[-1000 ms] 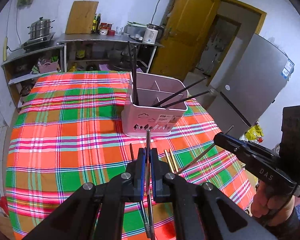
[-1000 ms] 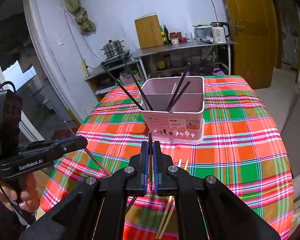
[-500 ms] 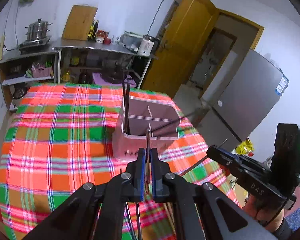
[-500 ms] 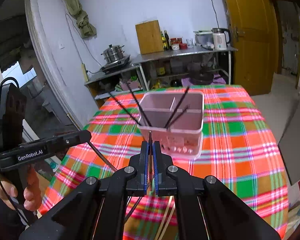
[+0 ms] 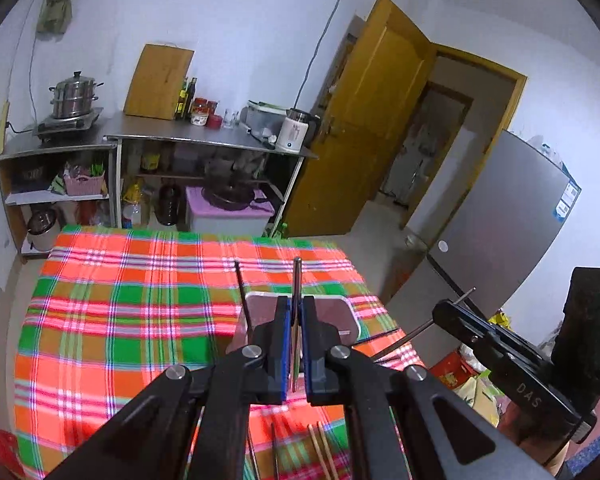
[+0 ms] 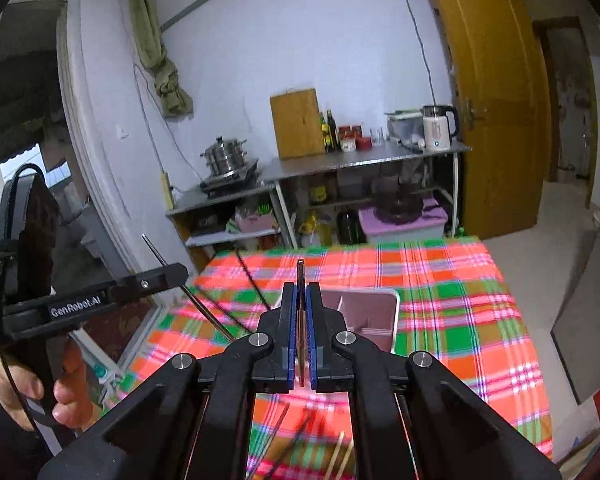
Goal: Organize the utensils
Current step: 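Lower the chopsticks into the pink basket and open both tools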
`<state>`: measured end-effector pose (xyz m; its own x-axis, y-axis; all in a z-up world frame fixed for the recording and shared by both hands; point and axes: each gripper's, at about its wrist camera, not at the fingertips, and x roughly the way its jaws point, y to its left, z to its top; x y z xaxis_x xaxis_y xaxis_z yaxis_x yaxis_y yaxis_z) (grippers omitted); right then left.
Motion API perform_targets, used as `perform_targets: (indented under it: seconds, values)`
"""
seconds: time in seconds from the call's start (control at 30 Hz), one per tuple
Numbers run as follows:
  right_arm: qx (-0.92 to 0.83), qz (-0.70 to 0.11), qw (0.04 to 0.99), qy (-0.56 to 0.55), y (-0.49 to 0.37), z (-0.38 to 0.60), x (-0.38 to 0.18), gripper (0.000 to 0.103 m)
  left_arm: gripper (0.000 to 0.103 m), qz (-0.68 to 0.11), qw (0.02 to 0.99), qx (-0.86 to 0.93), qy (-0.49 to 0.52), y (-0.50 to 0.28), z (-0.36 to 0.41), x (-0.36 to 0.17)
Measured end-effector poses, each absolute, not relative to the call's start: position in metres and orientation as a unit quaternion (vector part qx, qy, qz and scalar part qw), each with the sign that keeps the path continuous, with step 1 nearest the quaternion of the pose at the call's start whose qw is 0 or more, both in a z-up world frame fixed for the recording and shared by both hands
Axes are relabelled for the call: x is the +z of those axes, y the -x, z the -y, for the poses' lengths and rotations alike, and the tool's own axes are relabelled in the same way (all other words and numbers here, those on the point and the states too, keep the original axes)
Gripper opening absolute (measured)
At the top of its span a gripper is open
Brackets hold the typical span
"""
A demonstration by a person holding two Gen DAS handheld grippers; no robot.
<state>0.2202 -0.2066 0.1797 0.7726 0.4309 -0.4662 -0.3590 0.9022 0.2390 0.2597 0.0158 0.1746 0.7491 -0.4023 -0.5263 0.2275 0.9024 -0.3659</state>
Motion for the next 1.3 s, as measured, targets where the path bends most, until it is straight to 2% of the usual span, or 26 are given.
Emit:
perform_targets:
  seconds: [0.23,0.67,1.03,1.13,1.2,1.3]
  values:
    - [0.198,-0.263,0.942,-0.067,-0.241,0.202,0.179,0.004,0.005,-0.317,0.922,-0.177,0.137,-0.287,-0.008,0.171]
    - [0.187,-0.298,0.934,-0.058,-0.271,0.192,0.143,0.004,0.005,-0.366,0.908,-0.164,0.126,-0.327,-0.003,0.123]
    - [0.188,-0.341,0.920,-0.042,-0.287,0.178,0.112,0.004,0.005,-0.384,0.902,-0.164,0.113,-0.337,-0.001,0.104]
    - [0.186,-0.348,0.918,-0.045,-0.289,0.180,0.107,0.005,0.009,-0.380,0.903,-0.166,0.111,-0.336,-0.001,0.103]
    - [0.187,-0.347,0.918,-0.049,-0.289,0.182,0.107,0.012,0.016,-0.372,0.906,-0.169,0.114,-0.332,-0.002,0.106]
    - [0.193,-0.336,0.920,-0.051,-0.283,0.185,0.114,0.015,0.022,-0.350,0.915,-0.167,0.114,-0.323,-0.005,0.118]
